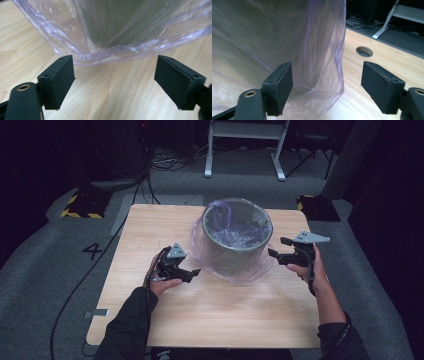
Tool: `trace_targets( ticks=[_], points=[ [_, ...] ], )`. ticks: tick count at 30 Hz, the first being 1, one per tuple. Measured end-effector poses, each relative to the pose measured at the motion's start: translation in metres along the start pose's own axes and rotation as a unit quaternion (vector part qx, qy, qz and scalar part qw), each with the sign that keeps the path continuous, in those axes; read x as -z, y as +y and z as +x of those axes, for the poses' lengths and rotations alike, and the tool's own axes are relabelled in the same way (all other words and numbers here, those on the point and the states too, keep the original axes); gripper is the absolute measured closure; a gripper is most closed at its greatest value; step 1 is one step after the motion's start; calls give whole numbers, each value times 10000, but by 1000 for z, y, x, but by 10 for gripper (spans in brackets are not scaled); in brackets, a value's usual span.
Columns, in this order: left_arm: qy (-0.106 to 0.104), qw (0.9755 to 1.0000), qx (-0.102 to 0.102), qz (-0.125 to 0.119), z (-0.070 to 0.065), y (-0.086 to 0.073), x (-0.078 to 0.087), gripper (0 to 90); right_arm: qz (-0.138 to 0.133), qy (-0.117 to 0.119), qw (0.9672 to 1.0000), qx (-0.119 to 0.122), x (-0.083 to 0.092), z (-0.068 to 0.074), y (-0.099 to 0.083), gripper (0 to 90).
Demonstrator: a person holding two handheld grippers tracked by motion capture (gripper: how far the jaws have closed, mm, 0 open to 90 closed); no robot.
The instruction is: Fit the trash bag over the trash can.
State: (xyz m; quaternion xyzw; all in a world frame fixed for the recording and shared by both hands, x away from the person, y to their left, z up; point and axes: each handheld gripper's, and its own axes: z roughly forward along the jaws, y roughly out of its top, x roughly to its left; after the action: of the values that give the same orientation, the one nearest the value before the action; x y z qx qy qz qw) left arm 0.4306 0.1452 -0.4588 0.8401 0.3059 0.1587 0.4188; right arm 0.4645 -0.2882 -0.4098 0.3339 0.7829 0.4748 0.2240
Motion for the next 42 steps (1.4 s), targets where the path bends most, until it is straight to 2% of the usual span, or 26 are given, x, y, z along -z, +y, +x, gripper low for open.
trace_targets(
  ticks=[1,3,4,7,11,13,15,18,20,22,26,28,32,36,42],
  points=[
    [1,10000,-25,24,-1,-2,0,158,-13,-5,10000,8,2,0,2,262],
    [-147,9999,58,60,0,-3,0,158,-54,-55,9999,65,6,0,7,264],
    [-156,9998,102,61,0,-4,1,158,-88,-69,9999,71,9,0,11,264],
    [180,9998,-52,-43,-4,-8,5,159,-127,-88,9998,89,14,-1,16,262],
    [322,9994,-125,86,-8,-15,7,165,-186,-105,9997,83,19,-1,21,258],
    [199,9997,-48,141,-9,-20,6,165,-205,-76,9997,92,21,-1,22,253],
    [110,9995,-110,280,-12,-23,5,155,-253,28,9996,79,23,1,23,244],
    [43,9993,-144,349,-16,-29,4,156,-266,73,9996,108,25,4,27,239],
    [-175,9988,-76,459,-17,-31,2,155,-263,71,9995,140,26,5,29,237],
    [-379,9973,-60,631,-18,-33,1,156,-288,66,9994,173,28,5,31,234],
    [-287,9972,-184,666,-24,-40,-1,156,-315,35,9993,217,31,5,36,231],
    [-343,9961,-162,791,-26,-43,-2,156,-334,42,9992,225,33,4,39,230],
    [-311,9960,-173,819,-32,-51,-2,156,-419,33,9989,220,36,5,45,230],
    [-297,9968,-136,728,-34,-56,2,156,-486,24,9984,295,40,5,53,230],
    [-227,9975,-83,671,-37,-59,4,155,-566,27,9980,268,43,5,63,231]
  ],
)
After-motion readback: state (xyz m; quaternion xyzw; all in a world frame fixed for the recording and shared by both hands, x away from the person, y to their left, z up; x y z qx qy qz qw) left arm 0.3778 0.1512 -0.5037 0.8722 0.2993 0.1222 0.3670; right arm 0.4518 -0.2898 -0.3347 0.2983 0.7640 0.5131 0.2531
